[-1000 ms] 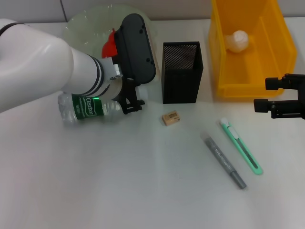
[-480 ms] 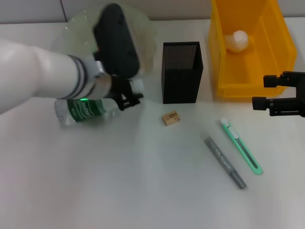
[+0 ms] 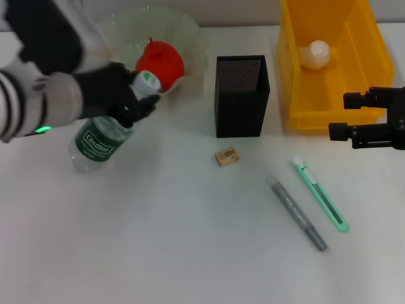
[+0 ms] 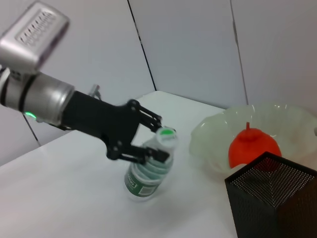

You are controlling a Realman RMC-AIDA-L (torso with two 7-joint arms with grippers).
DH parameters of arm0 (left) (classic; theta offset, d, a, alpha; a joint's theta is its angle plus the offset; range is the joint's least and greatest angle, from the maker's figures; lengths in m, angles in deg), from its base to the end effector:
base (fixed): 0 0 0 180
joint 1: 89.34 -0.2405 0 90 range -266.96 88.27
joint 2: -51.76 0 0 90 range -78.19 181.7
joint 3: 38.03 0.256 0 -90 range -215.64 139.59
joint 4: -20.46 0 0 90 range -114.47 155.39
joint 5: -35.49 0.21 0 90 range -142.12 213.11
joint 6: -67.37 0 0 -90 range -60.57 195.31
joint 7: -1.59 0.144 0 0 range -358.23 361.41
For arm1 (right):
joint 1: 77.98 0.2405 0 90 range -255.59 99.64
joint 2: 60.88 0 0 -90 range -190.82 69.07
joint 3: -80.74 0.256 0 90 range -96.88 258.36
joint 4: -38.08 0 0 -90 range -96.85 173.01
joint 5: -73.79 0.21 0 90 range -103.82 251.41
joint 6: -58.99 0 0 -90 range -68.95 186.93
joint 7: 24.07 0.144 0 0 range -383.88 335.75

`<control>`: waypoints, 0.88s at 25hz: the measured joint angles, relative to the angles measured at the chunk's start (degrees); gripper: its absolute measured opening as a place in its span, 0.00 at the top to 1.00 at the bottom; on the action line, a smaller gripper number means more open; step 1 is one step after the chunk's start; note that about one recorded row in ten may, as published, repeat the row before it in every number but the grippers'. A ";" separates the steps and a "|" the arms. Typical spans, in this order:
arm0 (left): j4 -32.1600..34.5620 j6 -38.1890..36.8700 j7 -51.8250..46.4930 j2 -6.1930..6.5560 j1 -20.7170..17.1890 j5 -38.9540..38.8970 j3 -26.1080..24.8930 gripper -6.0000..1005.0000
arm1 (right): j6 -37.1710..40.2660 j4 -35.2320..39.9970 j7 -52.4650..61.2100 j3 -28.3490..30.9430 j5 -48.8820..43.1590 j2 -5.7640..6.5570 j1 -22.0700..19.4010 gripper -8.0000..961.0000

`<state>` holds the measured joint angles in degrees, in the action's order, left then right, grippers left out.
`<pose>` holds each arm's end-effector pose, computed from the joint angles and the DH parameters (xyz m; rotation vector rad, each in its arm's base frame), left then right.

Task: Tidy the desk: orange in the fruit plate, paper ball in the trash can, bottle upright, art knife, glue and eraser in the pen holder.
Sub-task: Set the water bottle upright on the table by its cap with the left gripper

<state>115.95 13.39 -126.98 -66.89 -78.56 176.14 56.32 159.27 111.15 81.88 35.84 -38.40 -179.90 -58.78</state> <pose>-0.1729 0.3337 0.0036 -2.4226 -0.2878 0.0490 0.2399 0.3021 0.0840 -2.6934 0.7151 0.5465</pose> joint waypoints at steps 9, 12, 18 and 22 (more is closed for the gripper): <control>-1.92 0.27 7.09 0.09 -4.06 -18.42 -10.55 0.51 | 0.00 -0.13 -0.04 -0.47 0.13 -0.11 0.89 0.13; -6.45 0.30 11.71 0.08 -4.08 -26.20 -13.78 0.50 | 0.00 -0.13 -0.04 -0.59 0.16 -0.14 1.14 0.13; -14.84 -0.54 19.13 0.12 -2.45 -36.40 -17.08 0.48 | 0.00 -0.12 -0.04 -0.63 0.32 -0.16 1.30 0.13; -20.69 -3.04 24.64 0.21 -0.87 -42.73 -20.27 0.47 | 0.00 -0.48 -0.35 -0.63 0.38 -0.24 1.27 0.13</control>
<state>95.26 10.35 -102.34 -66.68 -79.43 133.41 36.05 159.27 110.67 81.53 35.21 -38.01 -180.14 -57.51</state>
